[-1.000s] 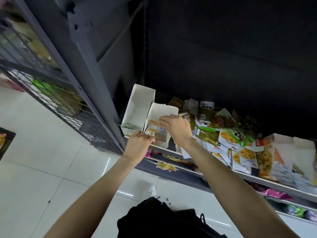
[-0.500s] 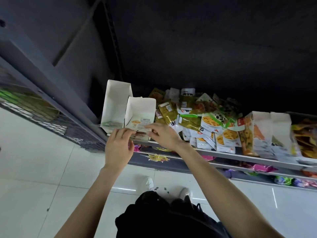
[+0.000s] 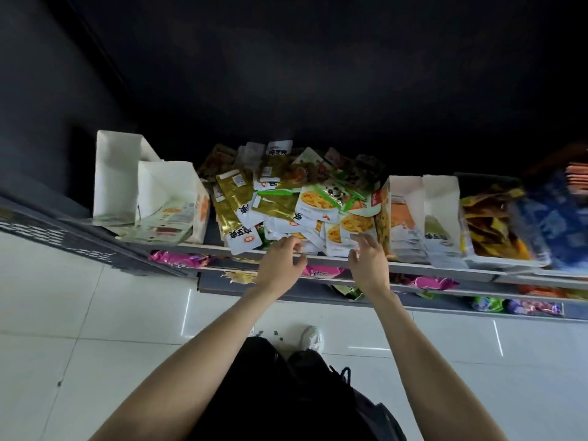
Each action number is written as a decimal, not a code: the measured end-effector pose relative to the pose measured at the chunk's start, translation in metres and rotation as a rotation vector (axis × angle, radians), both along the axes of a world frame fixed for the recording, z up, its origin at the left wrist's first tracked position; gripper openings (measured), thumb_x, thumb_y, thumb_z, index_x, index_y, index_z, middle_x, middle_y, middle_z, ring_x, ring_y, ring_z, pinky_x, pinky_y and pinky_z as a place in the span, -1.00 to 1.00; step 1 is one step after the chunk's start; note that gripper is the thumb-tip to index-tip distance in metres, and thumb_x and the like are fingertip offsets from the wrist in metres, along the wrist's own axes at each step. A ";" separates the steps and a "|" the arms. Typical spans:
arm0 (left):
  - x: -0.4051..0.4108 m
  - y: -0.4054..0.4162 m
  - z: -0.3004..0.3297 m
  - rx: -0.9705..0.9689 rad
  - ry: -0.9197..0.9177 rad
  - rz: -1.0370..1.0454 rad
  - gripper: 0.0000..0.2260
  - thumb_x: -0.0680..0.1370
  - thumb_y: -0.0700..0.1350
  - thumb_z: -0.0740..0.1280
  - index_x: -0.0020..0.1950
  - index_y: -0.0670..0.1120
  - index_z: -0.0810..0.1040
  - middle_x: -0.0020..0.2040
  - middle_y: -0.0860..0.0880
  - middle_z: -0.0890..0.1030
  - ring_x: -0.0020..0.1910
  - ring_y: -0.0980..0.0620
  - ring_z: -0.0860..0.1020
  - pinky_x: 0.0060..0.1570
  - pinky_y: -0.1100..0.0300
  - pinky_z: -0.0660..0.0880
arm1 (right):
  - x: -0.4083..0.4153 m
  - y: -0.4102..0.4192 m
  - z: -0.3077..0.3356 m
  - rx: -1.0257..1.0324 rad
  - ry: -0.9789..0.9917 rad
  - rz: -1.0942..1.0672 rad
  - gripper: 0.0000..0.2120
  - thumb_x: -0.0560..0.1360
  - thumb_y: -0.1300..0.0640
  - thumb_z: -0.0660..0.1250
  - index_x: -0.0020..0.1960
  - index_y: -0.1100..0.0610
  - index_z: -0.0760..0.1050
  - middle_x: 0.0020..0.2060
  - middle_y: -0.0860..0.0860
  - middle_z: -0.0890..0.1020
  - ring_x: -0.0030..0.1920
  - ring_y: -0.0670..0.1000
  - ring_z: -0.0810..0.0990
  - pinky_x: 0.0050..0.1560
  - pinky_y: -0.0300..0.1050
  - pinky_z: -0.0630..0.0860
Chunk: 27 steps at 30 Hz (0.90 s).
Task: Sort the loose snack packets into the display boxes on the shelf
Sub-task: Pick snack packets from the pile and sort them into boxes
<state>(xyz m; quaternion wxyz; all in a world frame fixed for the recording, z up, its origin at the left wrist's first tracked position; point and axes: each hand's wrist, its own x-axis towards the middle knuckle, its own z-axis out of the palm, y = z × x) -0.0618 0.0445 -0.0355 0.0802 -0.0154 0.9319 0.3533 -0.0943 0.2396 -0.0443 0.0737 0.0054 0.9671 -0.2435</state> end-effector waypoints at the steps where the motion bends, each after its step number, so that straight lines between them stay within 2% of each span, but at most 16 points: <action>1: -0.009 0.013 -0.006 0.009 -0.089 0.017 -0.73 0.55 -0.04 0.29 0.19 -0.14 0.48 0.09 -0.05 0.58 0.11 -0.02 0.53 0.05 0.11 0.49 | -0.009 0.004 -0.004 0.031 -0.052 0.040 -0.58 0.54 0.26 0.24 0.40 0.18 0.36 0.39 0.18 0.36 0.38 0.22 0.34 0.35 0.09 0.36; 3: -0.024 0.037 -0.012 -0.011 -0.193 0.051 -0.64 0.56 0.02 0.28 0.29 -0.14 0.44 0.17 -0.07 0.58 0.16 -0.05 0.53 0.11 0.07 0.49 | -0.023 0.008 -0.010 0.061 -0.182 0.100 -0.48 0.56 0.20 0.21 0.49 0.12 0.18 0.49 0.15 0.17 0.46 0.22 0.20 0.42 0.09 0.25; 5: -0.036 0.056 -0.015 -0.112 -0.210 0.093 -0.62 0.56 0.07 0.27 0.29 -0.11 0.43 0.12 -0.04 0.61 0.12 -0.05 0.55 0.05 0.07 0.52 | -0.030 0.008 -0.015 0.070 -0.290 0.149 -0.43 0.56 0.18 0.19 0.52 0.07 0.08 0.52 0.12 0.05 0.48 0.23 0.14 0.41 0.09 0.25; 7: -0.044 0.070 -0.018 -0.169 -0.241 0.169 -0.61 0.55 0.10 0.27 0.26 -0.11 0.42 0.06 -0.05 0.63 0.08 -0.08 0.58 -0.02 0.06 0.53 | -0.033 0.009 -0.018 0.094 -0.352 0.189 -0.41 0.57 0.15 0.17 0.54 0.02 0.03 0.54 0.12 -0.02 0.50 0.23 0.06 0.41 0.09 0.23; 11: -0.052 0.085 -0.020 -0.064 -0.351 0.379 -0.56 0.51 0.10 0.36 0.23 -0.14 0.36 0.06 -0.08 0.63 0.06 -0.12 0.59 -0.09 0.05 0.50 | -0.036 0.013 -0.018 0.137 -0.355 0.246 -0.42 0.59 0.13 0.15 0.54 -0.01 0.00 0.54 0.13 -0.03 0.50 0.24 0.06 0.37 0.07 0.28; 15: -0.056 0.087 -0.010 -0.070 -0.345 0.439 -0.64 0.49 0.00 0.41 0.18 -0.11 0.40 0.04 -0.07 0.62 0.04 -0.12 0.59 -0.14 0.09 0.46 | -0.041 0.018 -0.017 0.110 -0.339 0.279 -0.46 0.60 0.12 0.11 0.54 -0.03 0.03 0.53 0.15 0.04 0.48 0.25 0.13 0.32 0.10 0.34; 18: -0.061 0.077 0.000 0.030 -0.414 0.385 -0.78 0.49 -0.11 0.38 0.10 -0.14 0.53 -0.01 -0.05 0.63 0.00 -0.07 0.59 -0.15 0.17 0.44 | -0.042 0.018 -0.015 0.087 -0.348 0.279 -0.51 0.62 0.08 0.08 0.52 -0.03 0.10 0.51 0.17 0.11 0.46 0.26 0.17 0.33 0.11 0.34; 20: -0.058 0.064 0.015 0.155 -0.477 0.318 -0.85 0.51 -0.15 0.34 0.00 -0.20 0.61 -0.06 -0.08 0.64 -0.08 -0.04 0.57 -0.17 0.21 0.41 | -0.042 0.018 -0.013 0.074 -0.360 0.281 -0.55 0.63 0.06 0.06 0.51 0.00 0.15 0.49 0.19 0.15 0.44 0.27 0.22 0.34 0.10 0.32; 22: -0.046 0.047 0.037 0.340 -0.506 0.358 -0.88 0.54 -0.19 0.32 0.00 -0.18 0.62 -0.13 -0.03 0.60 -0.18 0.05 0.51 -0.21 0.23 0.35 | -0.044 0.019 -0.006 0.063 -0.342 0.302 -0.60 0.63 0.08 0.06 0.46 0.04 0.24 0.41 0.21 0.27 0.38 0.27 0.31 0.31 0.08 0.34; 25: -0.014 0.013 0.064 0.528 -0.506 0.445 -0.94 0.53 -0.21 0.33 -0.08 -0.10 0.59 -0.29 0.05 0.54 -0.28 0.13 0.46 -0.26 0.28 0.38 | -0.040 0.015 0.010 -0.056 -0.246 0.316 -0.69 0.63 0.12 0.09 0.31 0.18 0.40 0.25 0.19 0.48 0.27 0.22 0.44 0.14 -0.01 0.44; 27: 0.006 -0.010 0.075 0.471 -0.448 0.359 -0.92 0.54 -0.18 0.32 -0.13 -0.10 0.59 -0.22 0.00 0.57 -0.23 0.10 0.48 -0.18 0.23 0.39 | -0.029 0.006 0.028 -0.256 -0.238 0.201 -0.68 0.62 0.11 0.15 0.34 0.18 0.38 0.19 0.10 0.54 0.19 0.13 0.52 -0.05 -0.10 0.50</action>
